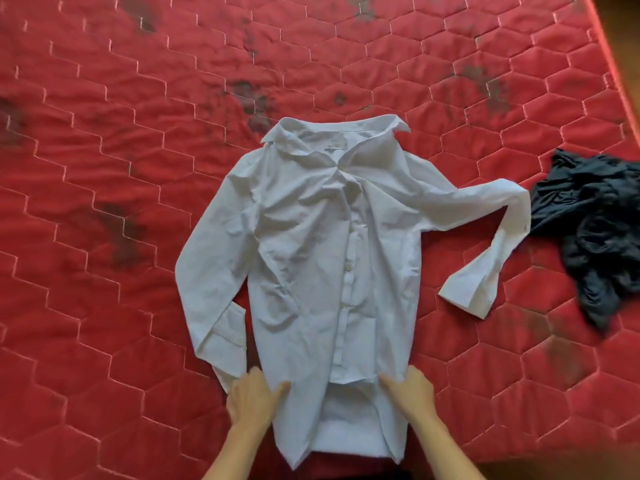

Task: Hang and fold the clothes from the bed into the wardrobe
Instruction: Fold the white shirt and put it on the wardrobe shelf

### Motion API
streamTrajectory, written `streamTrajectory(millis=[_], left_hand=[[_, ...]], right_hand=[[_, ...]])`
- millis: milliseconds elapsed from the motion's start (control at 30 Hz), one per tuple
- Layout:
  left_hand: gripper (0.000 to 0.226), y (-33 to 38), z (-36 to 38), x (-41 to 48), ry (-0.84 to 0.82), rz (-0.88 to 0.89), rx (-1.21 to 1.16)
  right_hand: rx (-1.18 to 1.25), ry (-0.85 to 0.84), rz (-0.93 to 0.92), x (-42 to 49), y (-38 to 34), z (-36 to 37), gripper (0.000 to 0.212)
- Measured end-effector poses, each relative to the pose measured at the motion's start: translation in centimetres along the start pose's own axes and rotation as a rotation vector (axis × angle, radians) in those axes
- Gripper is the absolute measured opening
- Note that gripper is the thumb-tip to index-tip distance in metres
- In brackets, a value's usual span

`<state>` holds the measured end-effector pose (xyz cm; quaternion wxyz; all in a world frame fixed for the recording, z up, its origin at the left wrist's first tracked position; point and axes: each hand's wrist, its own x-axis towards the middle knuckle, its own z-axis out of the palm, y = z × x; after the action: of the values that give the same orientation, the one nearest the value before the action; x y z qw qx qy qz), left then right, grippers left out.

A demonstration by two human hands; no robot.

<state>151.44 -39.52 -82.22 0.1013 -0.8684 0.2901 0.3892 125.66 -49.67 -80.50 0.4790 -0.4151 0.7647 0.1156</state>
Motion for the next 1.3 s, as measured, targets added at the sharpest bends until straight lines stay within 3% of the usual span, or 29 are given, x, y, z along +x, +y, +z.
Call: streamTrajectory(millis=[167, 233, 300, 367, 433, 500, 600, 700, 767, 833, 967, 1100, 1200, 1300], left_hand=[[0.027, -2.1, 0.8, -1.3, -0.023, 0.015, -0.072], [0.031, -3.5, 0.1, -1.0, 0.004, 0.01, -0.104], [0.022, -3.9, -0.5, -1.2, 0.075, -0.014, -0.132], [0.013, -3.1, -0.8, -2.0, 0.244, -0.005, -0.129], [0.016, -1.6, -0.6, -3.0, 0.379, 0.119, -0.14], [0.027, -0.2, 0.3, -4.0, 0.408, 0.36, -0.152], [0.049, 1.3, 2.4, -4.3, 0.305, 0.59, 0.036], [0.038, 1.6, 3.8, -3.3, 0.244, 0.552, 0.161], [0.016, 1.0, 3.6, -2.5, 0.238, 0.457, 0.136], [0.007, -0.7, 2.8, -2.1, 0.244, 0.396, 0.043], [0.014, -5.4, -0.2, -1.6, 0.304, 0.224, -0.254], [0.019, -8.5, -2.3, -1.1, 0.271, 0.049, -0.235], [0.033, -7.6, -2.0, -2.5, 0.41, 0.116, -0.026], [0.049, -5.3, -0.4, -3.8, 0.5, 0.414, 0.127]], right_hand=[[0.096, 0.097, -0.061, -1.2, 3.3, 0.0, 0.015], [0.101, 0.176, -0.064, -1.3, 4.2, -1.1, 0.022], [0.107, 0.25, -0.038, -1.3, 4.6, -1.6, 0.014], [0.079, 0.331, 0.003, -1.9, 4.2, -1.0, 0.034], [0.011, 0.462, -0.108, -2.7, 3.5, -0.1, 0.054], [-0.07, 0.493, -0.356, -3.1, 2.9, 1.0, 0.054], [-0.191, 0.266, -0.463, -2.9, 2.4, 2.7, 0.057], [-0.316, 0.153, -0.361, -2.0, 2.3, 3.6, 0.064], [-0.313, 0.219, -0.319, -1.3, 2.3, 3.0, 0.036], [-0.265, 0.257, -0.277, -1.0, 2.8, 1.7, 0.009], [-0.12, 0.333, -0.156, -0.7, 5.5, -1.1, 0.017], [0.013, 0.418, 0.014, -1.2, 8.6, -3.7, 0.021], [0.052, 0.449, -0.01, -2.0, 8.9, -3.8, 0.028], [-0.073, 0.488, -0.198, -2.8, 8.3, -2.4, 0.05]])
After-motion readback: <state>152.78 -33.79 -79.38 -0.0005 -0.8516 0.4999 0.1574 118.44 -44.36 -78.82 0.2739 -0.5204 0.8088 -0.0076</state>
